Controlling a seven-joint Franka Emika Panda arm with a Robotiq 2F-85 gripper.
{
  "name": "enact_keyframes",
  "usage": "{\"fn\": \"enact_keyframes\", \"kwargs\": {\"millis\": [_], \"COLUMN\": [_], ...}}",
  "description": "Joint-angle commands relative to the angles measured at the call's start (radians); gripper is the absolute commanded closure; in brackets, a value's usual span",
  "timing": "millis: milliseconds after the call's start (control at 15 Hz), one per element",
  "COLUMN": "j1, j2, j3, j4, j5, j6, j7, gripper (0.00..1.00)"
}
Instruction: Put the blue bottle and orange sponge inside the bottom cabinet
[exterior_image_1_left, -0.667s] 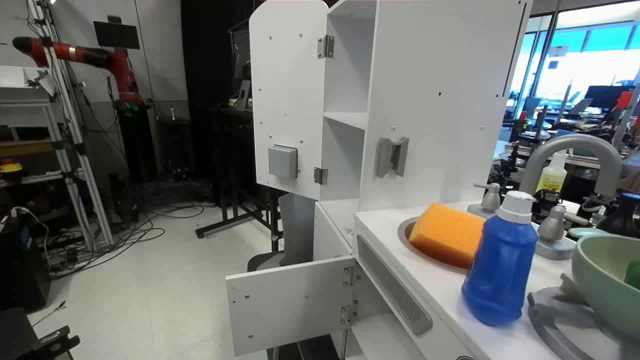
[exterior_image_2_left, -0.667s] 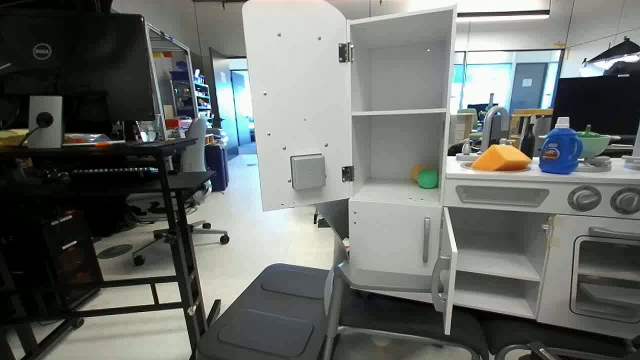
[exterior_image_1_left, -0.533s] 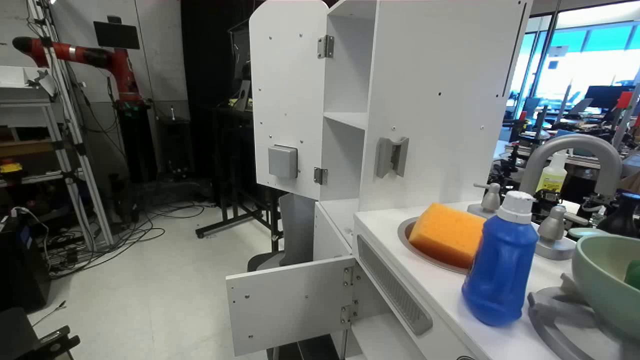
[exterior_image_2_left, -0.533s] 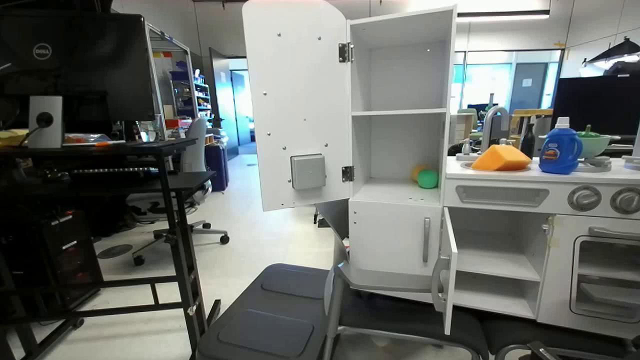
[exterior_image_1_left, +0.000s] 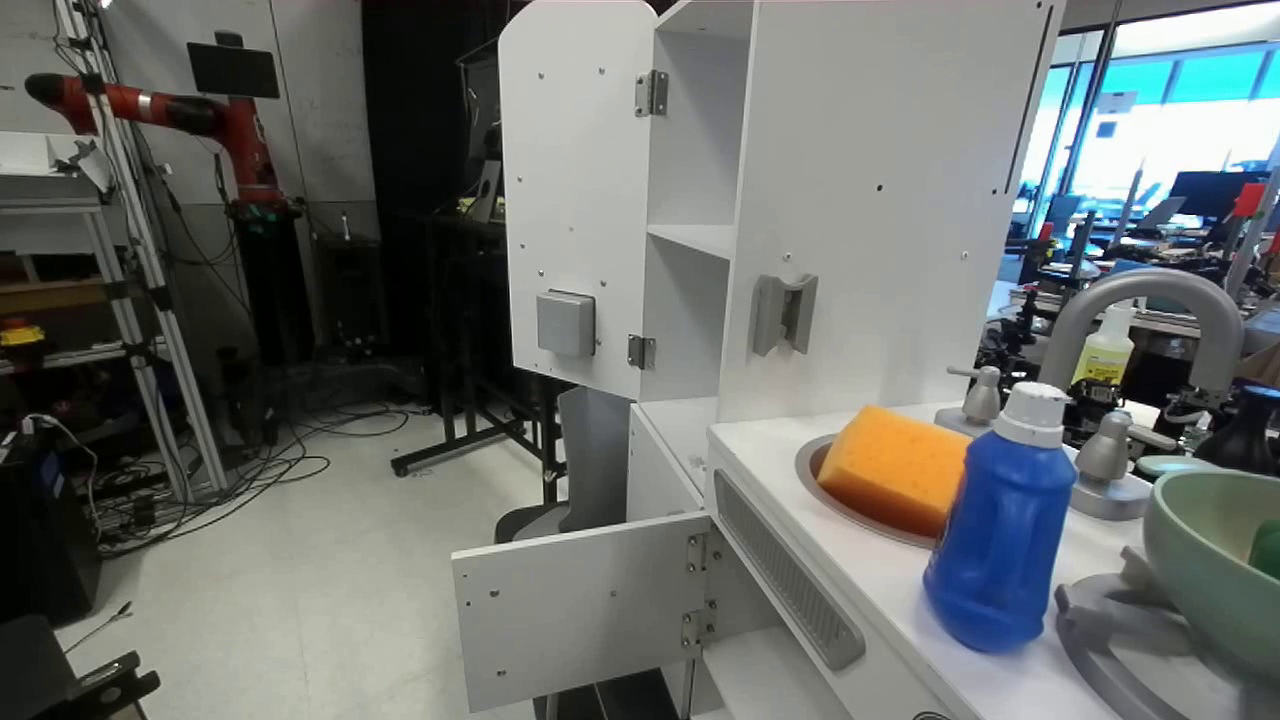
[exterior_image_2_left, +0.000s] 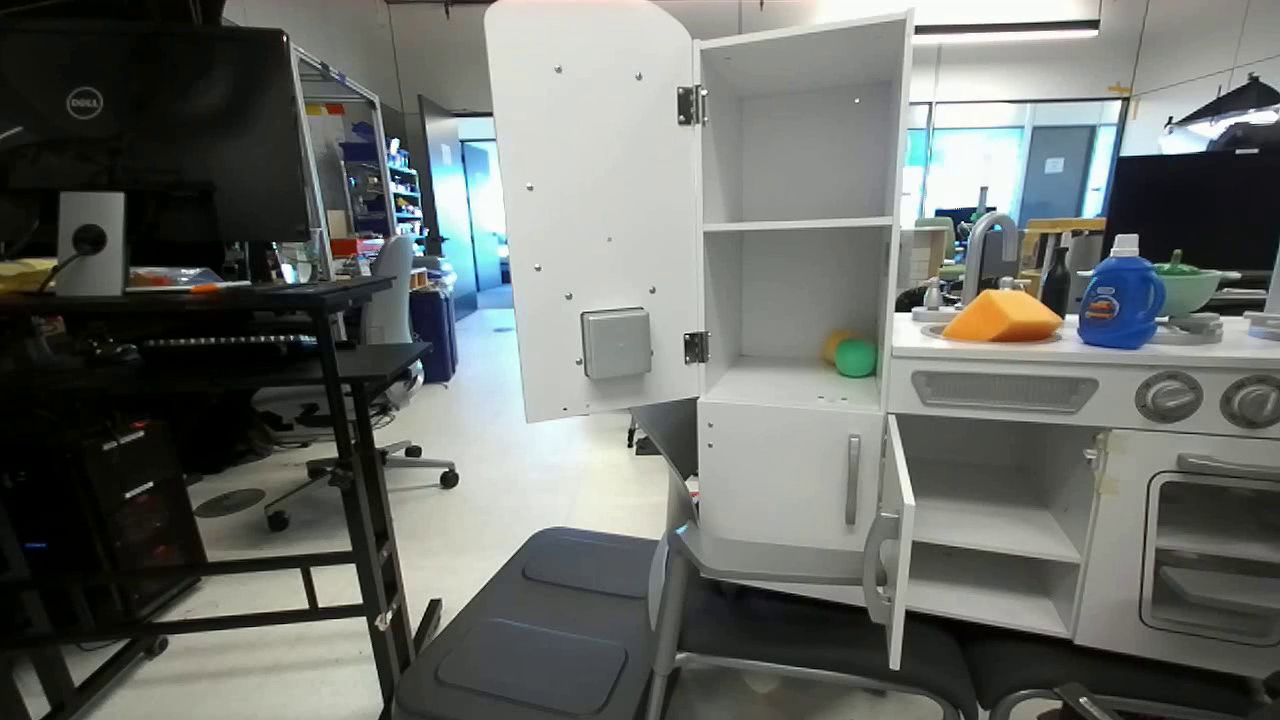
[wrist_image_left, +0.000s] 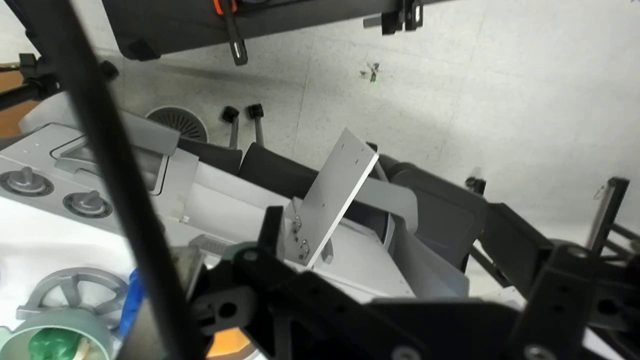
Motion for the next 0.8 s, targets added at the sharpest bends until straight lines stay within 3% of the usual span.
{"fn": "enact_keyframes", "kwargs": {"millis": [0,267,533,733], "j1": [-0.044,-0.075,-0.111,-0.133], "j2": [0.161,0.417,0.680,0.837], "j3": [0.023,-0.007,-0.016,-0.006], "j4": [0.023,0.143,0.360,0.529], "j5": [0.001,-0.004,-0.031,-0.086], "j6": [0.210,0.347,0.320,0.231], "j7": [0.088,0.092,0.035,-0.035], "gripper": [0.00,0.00,0.00,0.00]}}
